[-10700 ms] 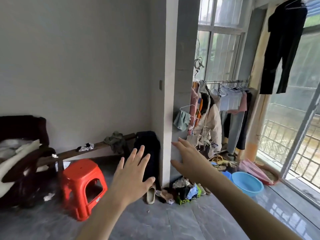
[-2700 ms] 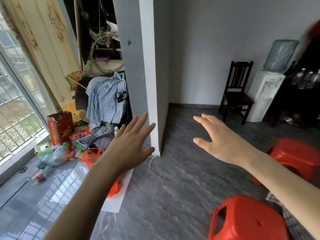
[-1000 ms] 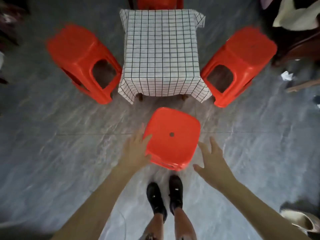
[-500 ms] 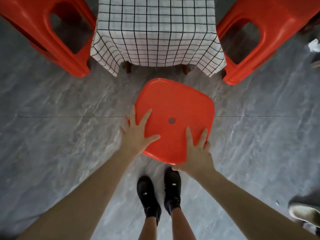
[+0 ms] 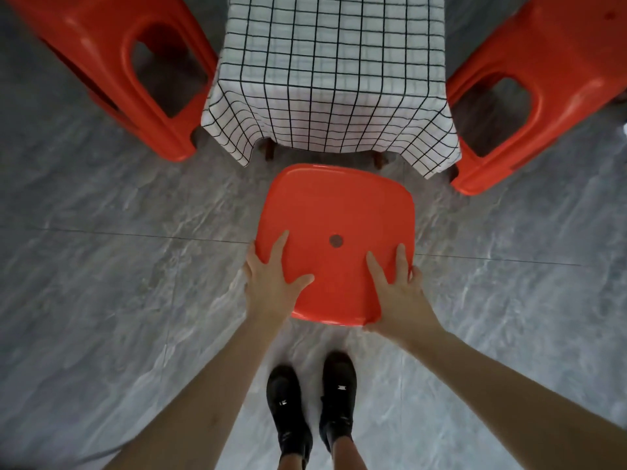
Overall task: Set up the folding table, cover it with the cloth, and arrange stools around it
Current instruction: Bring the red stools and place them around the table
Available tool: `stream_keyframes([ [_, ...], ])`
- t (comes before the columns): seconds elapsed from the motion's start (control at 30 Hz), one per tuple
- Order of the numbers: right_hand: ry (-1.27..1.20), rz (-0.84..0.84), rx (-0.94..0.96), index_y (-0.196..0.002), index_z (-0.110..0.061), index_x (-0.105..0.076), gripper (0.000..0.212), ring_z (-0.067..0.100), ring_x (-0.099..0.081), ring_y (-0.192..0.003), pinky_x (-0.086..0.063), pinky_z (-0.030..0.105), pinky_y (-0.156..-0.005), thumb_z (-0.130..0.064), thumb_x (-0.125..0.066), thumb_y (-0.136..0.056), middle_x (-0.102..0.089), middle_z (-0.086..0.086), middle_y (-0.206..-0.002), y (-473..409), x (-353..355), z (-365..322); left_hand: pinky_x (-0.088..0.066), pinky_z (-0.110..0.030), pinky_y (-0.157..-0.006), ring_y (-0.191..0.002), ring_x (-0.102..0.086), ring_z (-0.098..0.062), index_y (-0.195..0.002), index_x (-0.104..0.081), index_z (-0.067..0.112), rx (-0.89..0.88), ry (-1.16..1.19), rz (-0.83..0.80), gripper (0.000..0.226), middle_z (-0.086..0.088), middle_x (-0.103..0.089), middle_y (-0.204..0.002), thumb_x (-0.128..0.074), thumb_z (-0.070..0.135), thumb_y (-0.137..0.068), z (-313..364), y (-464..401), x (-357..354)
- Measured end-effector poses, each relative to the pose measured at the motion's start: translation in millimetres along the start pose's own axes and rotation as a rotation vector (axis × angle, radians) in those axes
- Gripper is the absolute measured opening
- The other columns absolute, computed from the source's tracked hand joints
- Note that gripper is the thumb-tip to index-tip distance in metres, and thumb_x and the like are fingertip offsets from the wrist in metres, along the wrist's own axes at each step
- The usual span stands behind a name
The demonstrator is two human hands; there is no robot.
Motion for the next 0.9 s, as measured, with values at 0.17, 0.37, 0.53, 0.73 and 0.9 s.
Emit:
stream_keyframes([
  [0.17,0.044,-0.050,0.053,-0.151,-0.034,0.012,0.137,0.056,-0.009,-0.136,-0.038,0.058,-0.103,-0.049,-0.087,-0.058,0.028,0.023,-0.151,-41,19,-13,-0.032,-0.051,-0.109,-0.136,-0.026,-0.041,-0.149,-0.022,0.050,0.028,-0.005,-0.005,0.092,-0.017,-0.009,-0.154,-0.078,0.041,-0.076,-4,-27,16],
  [0.37,0.039,-0.048,0.047,-0.150,-0.037,0.013,0.138,0.054,-0.015,-0.136,-0.039,0.053,-0.103,-0.043,-0.090,-0.058,0.031,0.021,-0.151,-56,34,-16,-0.030,-0.049,-0.111,-0.135,-0.027,-0.042,-0.151,-0.014,0.048,0.010,-0.068,-0.084,0.093,-0.017,-0.007,-0.153,-0.075,0.039,-0.081,9,-49,20],
  [0.53,0.019,-0.072,0.034,-0.150,-0.037,0.015,0.138,0.055,-0.014,-0.137,-0.040,0.052,-0.103,-0.038,-0.090,-0.060,0.036,0.019,-0.150,-54,32,-14,-0.033,-0.047,-0.113,-0.135,-0.029,-0.041,-0.152,-0.008,0.046,-0.007,-0.124,-0.185,0.104,-0.020,-0.008,-0.149,-0.079,0.032,-0.078,6,-52,16],
  [0.73,-0.044,-0.041,0.021,-0.150,-0.041,0.016,0.135,0.052,-0.026,-0.133,-0.040,0.052,-0.104,-0.037,-0.088,-0.064,0.038,0.014,-0.151,-45,23,1,-0.033,-0.044,-0.114,-0.138,-0.026,-0.041,-0.152,-0.005,0.047,-0.037,-0.151,-0.236,0.109,-0.023,0.001,-0.153,-0.081,0.028,-0.076,11,-44,10],
  [0.9,-0.050,-0.075,0.015,-0.149,-0.043,0.015,0.134,0.053,-0.023,-0.135,-0.038,0.053,-0.105,-0.032,-0.088,-0.066,0.040,0.011,-0.151,-43,25,10,-0.037,-0.046,-0.111,-0.135,-0.031,-0.042,-0.151,-0.004,0.049,-0.037,-0.176,-0.247,0.106,-0.022,-0.002,-0.152,-0.079,0.029,-0.079,12,-38,1],
])
Point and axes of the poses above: each hand's wrist, its own y-axis away from the middle knuckle, its own x-axis out of the back of the hand, z = x × y, the point moved 8 cm from there along -y, towards the middle knuckle
